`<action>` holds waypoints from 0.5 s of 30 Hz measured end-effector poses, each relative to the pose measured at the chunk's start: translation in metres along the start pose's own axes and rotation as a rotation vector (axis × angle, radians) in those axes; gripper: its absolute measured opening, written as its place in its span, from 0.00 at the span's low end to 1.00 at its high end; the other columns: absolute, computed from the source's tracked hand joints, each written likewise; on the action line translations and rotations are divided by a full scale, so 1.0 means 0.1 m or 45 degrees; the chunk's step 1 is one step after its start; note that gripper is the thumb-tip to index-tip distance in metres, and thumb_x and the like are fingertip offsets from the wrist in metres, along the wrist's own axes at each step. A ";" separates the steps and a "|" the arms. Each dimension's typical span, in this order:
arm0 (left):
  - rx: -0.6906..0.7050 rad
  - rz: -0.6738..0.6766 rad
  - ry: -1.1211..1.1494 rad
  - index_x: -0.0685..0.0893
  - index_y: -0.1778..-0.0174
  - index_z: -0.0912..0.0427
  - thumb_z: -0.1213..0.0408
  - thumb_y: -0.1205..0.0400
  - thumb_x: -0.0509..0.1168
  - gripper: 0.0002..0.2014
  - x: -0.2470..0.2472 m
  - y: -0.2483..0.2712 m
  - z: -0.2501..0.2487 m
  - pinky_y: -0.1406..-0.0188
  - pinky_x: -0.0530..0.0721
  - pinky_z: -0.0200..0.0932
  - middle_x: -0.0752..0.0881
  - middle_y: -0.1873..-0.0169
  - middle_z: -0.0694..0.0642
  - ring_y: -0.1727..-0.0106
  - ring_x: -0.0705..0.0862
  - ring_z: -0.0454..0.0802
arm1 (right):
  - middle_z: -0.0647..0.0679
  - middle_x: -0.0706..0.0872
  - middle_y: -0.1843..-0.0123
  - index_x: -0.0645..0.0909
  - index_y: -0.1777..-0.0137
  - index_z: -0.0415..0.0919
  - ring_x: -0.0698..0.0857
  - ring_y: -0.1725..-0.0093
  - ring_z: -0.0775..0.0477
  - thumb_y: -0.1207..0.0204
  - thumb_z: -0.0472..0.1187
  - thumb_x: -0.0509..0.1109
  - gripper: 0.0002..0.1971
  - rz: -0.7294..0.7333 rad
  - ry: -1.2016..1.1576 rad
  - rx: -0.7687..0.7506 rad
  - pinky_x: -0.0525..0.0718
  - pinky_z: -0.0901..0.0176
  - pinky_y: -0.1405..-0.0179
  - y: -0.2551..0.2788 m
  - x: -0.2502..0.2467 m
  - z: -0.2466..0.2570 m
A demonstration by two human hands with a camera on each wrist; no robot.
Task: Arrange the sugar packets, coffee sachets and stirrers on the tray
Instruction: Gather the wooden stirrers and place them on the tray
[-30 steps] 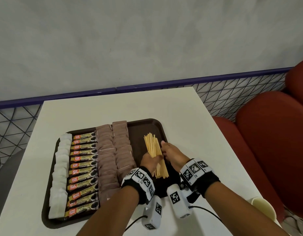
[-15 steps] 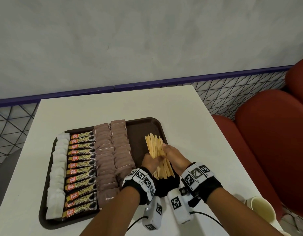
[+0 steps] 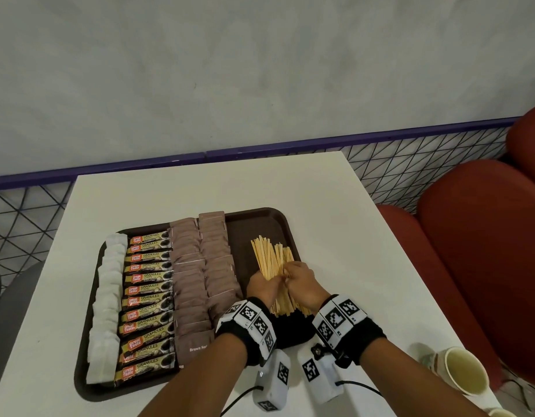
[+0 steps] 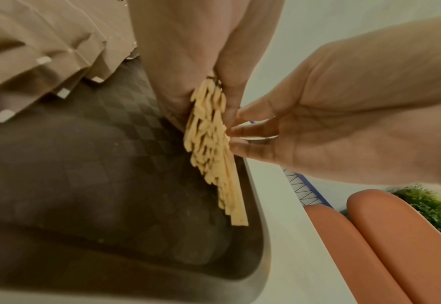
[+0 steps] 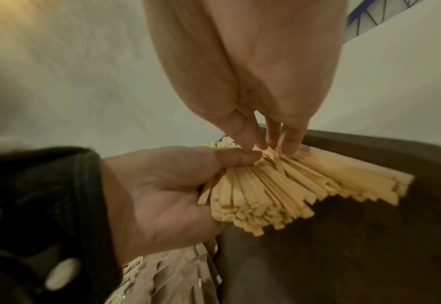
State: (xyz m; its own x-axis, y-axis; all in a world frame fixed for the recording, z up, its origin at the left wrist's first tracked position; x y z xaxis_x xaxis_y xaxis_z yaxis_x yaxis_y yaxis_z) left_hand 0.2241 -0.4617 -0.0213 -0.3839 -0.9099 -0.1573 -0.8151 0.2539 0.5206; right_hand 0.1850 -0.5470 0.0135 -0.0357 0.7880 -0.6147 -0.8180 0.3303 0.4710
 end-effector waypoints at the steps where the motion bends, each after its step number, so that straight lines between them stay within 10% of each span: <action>1: 0.010 0.006 -0.027 0.81 0.35 0.65 0.70 0.20 0.63 0.16 0.00 0.01 0.00 0.36 0.79 0.48 0.84 0.40 0.63 0.38 0.82 0.61 | 0.38 0.73 0.31 0.79 0.41 0.30 0.71 0.30 0.36 0.22 0.29 0.54 0.16 0.010 0.020 -0.006 0.70 0.50 0.28 0.00 0.01 0.00; 15: -0.044 -0.108 -0.021 0.81 0.38 0.64 0.70 0.20 0.63 0.15 -0.13 0.15 0.05 0.35 0.78 0.53 0.85 0.41 0.62 0.39 0.82 0.61 | 0.38 0.64 0.23 0.70 0.27 0.35 0.65 0.25 0.38 0.18 0.34 0.53 0.20 0.040 0.167 -0.086 0.63 0.53 0.22 0.08 0.09 0.05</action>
State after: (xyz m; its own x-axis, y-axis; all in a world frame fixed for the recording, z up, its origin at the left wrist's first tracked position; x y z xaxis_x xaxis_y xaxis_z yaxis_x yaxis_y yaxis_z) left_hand 0.2142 -0.4446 -0.0156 -0.3212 -0.9221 -0.2160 -0.8298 0.1641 0.5334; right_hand 0.1808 -0.5345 0.0151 -0.1330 0.7213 -0.6797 -0.8520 0.2672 0.4503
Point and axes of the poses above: each hand's wrist, its own y-axis away from the middle knuckle, its own x-axis out of the palm, z = x × y, the point moved 2 cm from there along -y, towards the middle knuckle
